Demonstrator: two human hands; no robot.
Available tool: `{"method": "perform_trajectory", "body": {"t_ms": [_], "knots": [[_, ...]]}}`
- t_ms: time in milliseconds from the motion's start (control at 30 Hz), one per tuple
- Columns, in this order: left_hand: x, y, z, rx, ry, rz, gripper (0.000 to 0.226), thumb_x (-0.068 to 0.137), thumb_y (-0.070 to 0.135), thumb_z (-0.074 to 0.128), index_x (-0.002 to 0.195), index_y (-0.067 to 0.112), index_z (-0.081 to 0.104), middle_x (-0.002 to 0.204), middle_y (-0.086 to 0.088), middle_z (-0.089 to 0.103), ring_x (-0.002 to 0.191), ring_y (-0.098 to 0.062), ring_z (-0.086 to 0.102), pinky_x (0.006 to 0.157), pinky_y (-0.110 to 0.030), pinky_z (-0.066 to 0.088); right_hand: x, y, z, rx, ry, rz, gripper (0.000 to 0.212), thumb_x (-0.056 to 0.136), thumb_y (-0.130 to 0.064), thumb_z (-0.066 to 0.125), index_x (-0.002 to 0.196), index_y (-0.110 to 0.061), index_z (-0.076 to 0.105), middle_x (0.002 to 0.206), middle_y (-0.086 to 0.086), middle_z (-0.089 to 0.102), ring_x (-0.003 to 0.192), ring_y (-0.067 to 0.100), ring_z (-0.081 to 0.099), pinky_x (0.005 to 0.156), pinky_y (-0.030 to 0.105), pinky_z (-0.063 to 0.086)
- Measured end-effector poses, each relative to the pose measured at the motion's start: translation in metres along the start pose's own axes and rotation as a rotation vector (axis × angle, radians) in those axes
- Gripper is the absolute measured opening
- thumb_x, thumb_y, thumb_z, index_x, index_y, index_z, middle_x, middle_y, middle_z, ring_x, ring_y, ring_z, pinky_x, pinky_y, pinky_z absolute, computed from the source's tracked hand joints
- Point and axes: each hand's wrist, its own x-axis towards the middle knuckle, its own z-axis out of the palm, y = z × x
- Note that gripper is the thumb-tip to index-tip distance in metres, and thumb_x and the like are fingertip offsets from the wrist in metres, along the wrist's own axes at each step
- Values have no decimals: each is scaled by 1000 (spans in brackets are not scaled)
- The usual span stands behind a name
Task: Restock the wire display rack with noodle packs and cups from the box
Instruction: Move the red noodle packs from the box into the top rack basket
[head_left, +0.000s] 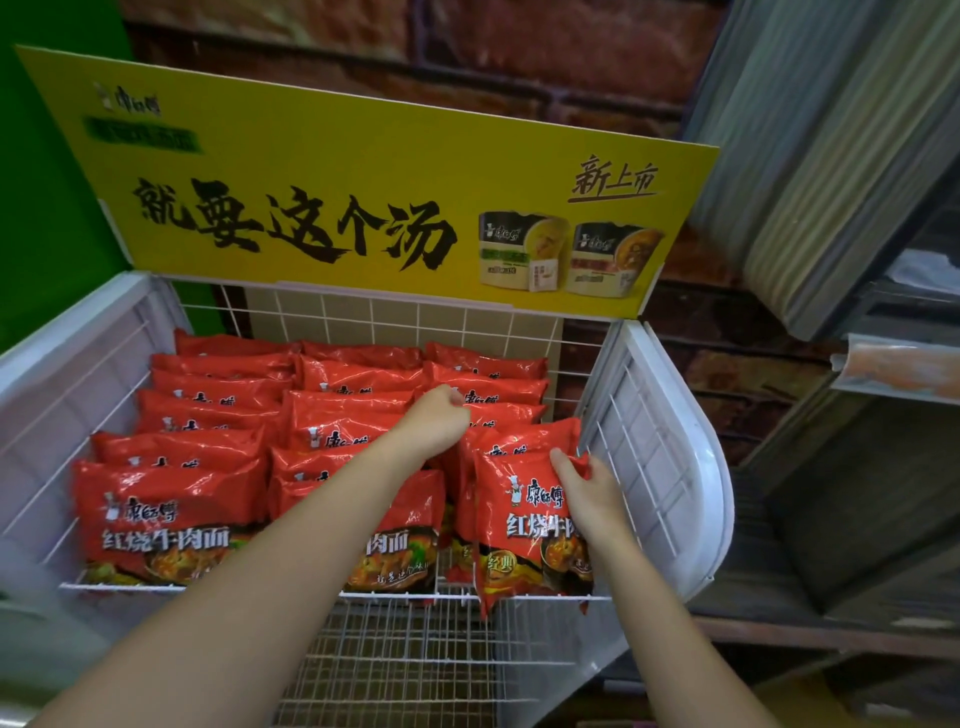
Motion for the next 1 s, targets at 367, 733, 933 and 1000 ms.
{"method": "perform_trajectory", "body": {"t_ms": [367, 733, 933, 1000], "knots": [[-38, -15, 24, 482, 282, 601, 51, 96, 37, 50, 142, 16, 45, 150, -5, 38, 144, -23, 27, 117, -35, 21, -14, -1, 14, -82, 137, -127, 32, 98, -48, 49, 106, -17, 52, 90, -1, 67, 71, 10, 67, 54, 16, 48], [-56, -33, 56, 1090, 96, 620, 105, 82, 57, 64, 154, 12, 3, 160, -13, 12, 149, -34, -2, 120, -49, 1, -16, -3, 10, 34, 134, -100, 37, 99, -51, 41, 123, -24, 51, 109, 3, 67, 92, 17, 67, 77, 36, 57], [-69, -57, 62, 1215, 4, 536, 105, 85, 55, 64, 153, 9, -2, 161, -15, 6, 149, -34, 1, 118, -51, -4, -42, 8, 11, -31, -63, -204, 49, 92, -41, 62, 134, -34, 39, 113, -14, 59, 96, 6, 64, 73, 24, 55], [-68, -51, 60, 1198, -7, 522, 107, 81, 58, 66, 153, 10, 2, 160, -13, 8, 149, -33, 3, 119, -53, -2, -38, 10, 13, -51, -62, -212, 51, 92, -42, 61, 136, -32, 37, 118, -10, 58, 99, 5, 63, 74, 23, 54]]}}
